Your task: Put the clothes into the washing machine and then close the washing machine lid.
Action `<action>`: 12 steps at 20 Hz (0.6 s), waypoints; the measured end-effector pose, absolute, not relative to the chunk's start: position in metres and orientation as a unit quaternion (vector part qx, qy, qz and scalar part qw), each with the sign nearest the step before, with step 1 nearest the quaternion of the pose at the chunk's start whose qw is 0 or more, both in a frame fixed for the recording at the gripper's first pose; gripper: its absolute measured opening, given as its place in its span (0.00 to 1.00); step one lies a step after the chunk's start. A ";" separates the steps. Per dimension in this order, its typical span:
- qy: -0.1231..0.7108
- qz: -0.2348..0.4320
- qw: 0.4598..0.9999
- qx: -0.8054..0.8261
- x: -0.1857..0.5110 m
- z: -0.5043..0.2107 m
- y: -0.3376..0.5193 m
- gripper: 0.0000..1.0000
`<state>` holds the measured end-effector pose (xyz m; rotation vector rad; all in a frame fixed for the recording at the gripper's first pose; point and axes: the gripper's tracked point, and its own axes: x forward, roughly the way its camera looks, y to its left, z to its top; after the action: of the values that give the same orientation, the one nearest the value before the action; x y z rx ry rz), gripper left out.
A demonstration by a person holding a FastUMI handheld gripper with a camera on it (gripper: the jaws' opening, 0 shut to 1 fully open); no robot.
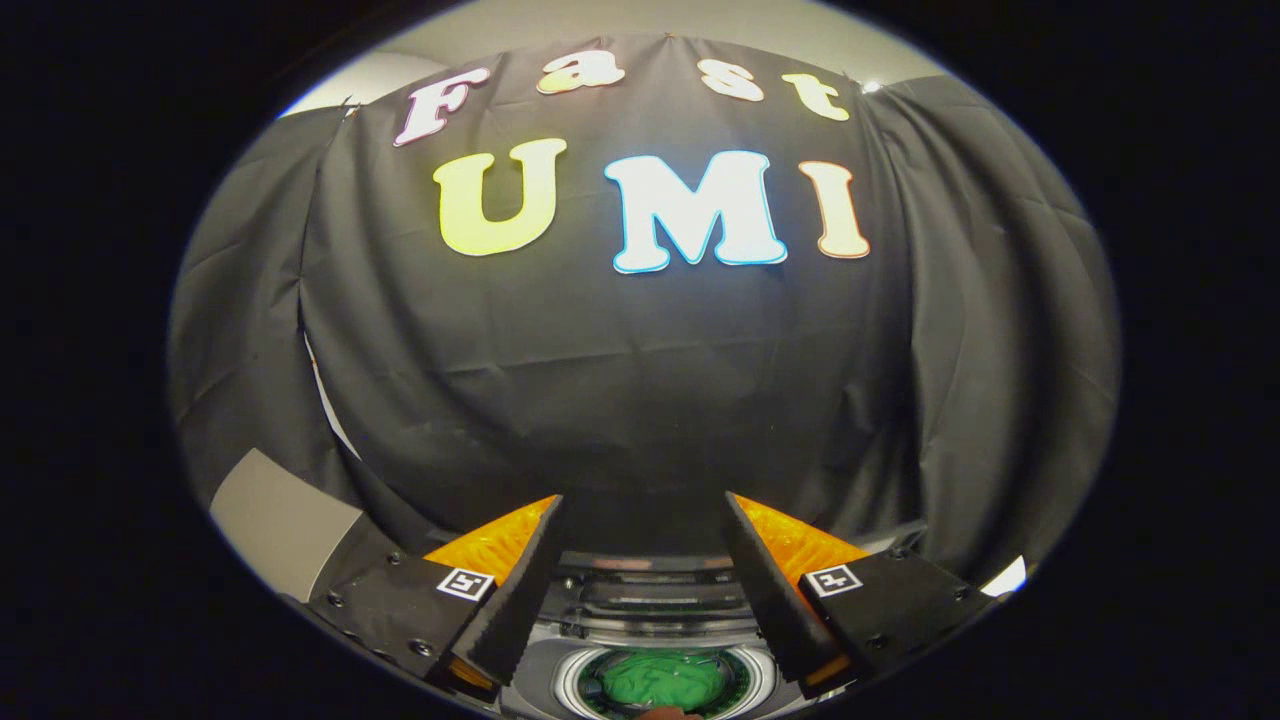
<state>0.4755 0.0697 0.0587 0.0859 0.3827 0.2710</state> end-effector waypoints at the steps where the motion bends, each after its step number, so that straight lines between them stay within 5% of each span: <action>1: 0.199 0.123 0.971 0.043 0.482 0.054 0.071 0.97; 12: 0.234 0.103 0.966 0.035 0.498 0.017 0.075 0.97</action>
<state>0.4982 0.0751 0.0169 0.0707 0.4730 0.2079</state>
